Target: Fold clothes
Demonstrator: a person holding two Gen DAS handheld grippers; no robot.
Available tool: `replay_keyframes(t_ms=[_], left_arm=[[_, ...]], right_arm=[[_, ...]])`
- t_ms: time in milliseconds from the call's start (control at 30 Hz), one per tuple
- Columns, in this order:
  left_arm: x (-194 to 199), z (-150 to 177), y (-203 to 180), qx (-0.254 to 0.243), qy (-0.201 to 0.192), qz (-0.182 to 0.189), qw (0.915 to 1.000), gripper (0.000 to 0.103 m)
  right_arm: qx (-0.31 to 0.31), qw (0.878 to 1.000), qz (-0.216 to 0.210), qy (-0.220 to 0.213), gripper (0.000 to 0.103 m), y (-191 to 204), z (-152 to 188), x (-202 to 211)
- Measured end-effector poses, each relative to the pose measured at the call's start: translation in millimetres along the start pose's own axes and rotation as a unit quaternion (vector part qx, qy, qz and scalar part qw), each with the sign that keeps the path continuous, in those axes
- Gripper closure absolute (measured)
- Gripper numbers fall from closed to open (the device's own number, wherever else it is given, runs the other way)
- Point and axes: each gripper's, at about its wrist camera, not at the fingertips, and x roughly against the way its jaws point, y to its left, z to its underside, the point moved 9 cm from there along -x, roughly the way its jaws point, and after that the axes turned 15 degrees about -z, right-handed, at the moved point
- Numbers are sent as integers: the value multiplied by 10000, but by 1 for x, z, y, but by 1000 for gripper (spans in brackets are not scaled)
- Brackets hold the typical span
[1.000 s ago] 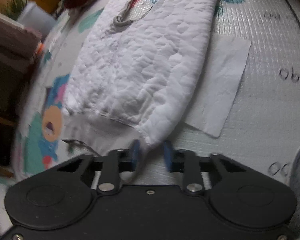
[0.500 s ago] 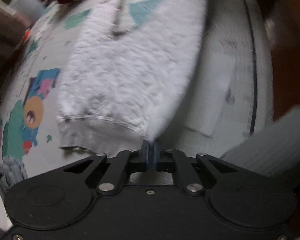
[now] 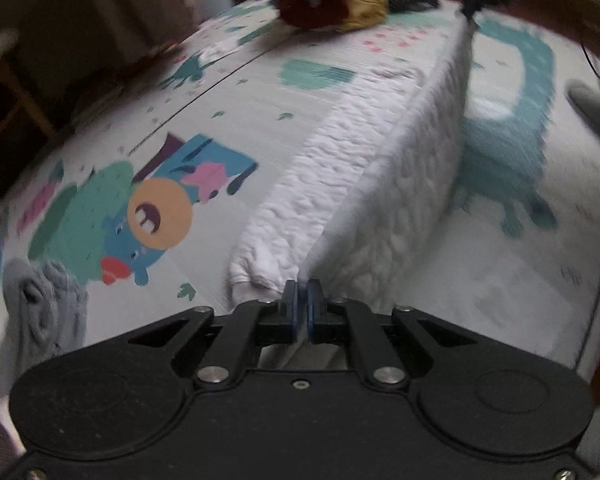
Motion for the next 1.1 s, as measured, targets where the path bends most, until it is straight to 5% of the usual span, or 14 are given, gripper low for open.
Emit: replay_keyframes(t_ms=[367, 1100], left_arm=[[-31, -8, 41, 981, 266, -93, 9948, 101], [-120, 15, 62, 1499, 1228, -74, 9810, 101]], right_arm=[[-302, 9989, -109, 331, 95, -72, -29, -33], [-927, 9881, -447, 1144, 95, -131, -47, -129]])
